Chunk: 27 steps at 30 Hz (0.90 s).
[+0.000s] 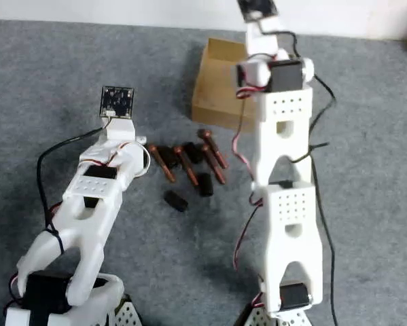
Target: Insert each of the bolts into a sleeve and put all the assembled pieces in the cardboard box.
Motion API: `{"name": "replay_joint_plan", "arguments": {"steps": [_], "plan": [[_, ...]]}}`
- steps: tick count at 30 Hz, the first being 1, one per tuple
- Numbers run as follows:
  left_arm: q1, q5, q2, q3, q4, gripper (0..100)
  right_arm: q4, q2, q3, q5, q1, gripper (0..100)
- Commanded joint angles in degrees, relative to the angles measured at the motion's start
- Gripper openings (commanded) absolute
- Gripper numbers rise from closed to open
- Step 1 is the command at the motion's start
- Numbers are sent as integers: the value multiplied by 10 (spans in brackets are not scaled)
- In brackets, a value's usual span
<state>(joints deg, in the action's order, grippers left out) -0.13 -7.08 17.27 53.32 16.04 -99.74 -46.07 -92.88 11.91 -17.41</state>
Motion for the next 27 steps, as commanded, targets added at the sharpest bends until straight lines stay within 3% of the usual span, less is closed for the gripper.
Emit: {"name": "replay_joint_plan", "arguments": {"steps": [1,7,10,19,27], "plan": [[-5,-3,1,-26,-14,9,-16,136,97,-9,-58,343],[-6,-3,2,-26,-14,8,-13,359,449,-15,-135,343],[-6,-4,2,-27,-14,8,14,451,649,-58,-165,343],[-7,-4,2,-27,-13,7,350,596,1200,-67,-183,343],[-7,-3,2,-27,-14,7,542,595,1332,-92,-189,343]]}}
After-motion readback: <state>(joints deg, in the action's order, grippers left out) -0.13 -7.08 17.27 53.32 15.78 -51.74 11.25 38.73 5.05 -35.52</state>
